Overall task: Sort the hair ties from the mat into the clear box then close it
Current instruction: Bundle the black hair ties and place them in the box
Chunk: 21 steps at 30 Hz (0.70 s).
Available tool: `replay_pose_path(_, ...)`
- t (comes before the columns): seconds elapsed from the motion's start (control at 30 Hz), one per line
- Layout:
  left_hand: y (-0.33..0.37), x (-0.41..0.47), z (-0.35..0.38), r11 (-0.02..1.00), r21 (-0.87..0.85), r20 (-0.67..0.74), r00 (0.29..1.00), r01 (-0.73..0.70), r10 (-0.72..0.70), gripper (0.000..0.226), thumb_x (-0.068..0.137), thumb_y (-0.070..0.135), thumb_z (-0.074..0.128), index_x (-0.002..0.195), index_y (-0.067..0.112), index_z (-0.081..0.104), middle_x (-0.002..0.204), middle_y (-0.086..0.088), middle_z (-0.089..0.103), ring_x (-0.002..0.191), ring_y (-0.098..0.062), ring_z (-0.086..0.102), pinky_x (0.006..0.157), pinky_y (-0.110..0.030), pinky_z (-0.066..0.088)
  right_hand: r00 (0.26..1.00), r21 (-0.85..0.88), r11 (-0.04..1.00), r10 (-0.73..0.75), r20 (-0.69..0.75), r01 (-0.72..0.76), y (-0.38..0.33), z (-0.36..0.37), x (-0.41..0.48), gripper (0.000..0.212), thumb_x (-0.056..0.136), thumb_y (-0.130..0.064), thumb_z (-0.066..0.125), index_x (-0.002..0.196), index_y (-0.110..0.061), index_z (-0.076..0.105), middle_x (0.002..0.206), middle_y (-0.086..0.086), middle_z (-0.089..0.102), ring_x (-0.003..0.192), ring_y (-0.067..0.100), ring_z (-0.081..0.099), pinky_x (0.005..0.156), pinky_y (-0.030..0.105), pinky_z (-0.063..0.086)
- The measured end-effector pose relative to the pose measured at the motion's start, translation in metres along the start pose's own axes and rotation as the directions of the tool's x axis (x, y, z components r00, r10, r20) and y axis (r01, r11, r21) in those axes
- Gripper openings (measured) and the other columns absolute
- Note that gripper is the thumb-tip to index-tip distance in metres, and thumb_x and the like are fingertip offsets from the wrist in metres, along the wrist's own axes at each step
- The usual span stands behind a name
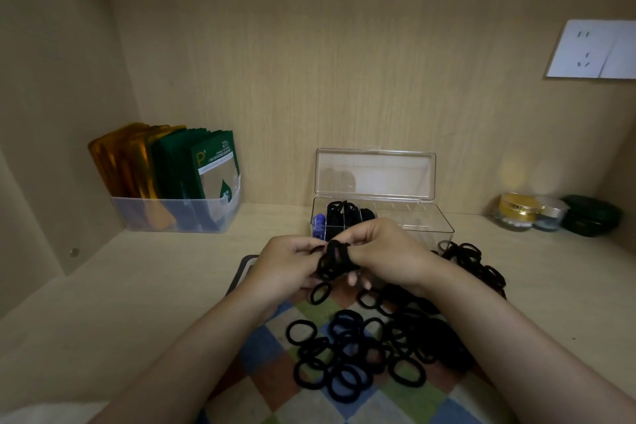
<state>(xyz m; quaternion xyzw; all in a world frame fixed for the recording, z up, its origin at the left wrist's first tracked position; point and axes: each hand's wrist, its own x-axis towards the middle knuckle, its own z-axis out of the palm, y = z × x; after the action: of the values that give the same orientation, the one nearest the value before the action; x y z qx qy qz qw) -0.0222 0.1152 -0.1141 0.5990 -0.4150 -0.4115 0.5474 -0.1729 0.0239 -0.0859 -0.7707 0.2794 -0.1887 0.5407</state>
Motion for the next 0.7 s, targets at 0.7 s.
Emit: replay_pose_path(0.7, -0.006, 0.004, -0.005, 0.998, 0.050, 0.207, 0.978, -0.026, 0.015, 0.030, 0.105, 0.015, 0.045, 0.115, 0.015, 0.073, 0.112, -0.005, 0.075, 0.102, -0.017, 0.071, 0.086, -0.029, 0.057, 0.999, -0.219, 0.975, 0.034, -0.037, -0.042, 0.003, -0.007, 0.006, 0.029, 0.082, -0.023, 0.079, 0.108, -0.023, 0.065, 0.081, -0.004, 0.063, 0.057, 0.010, 0.058, 0.045, 0.026, 0.044)
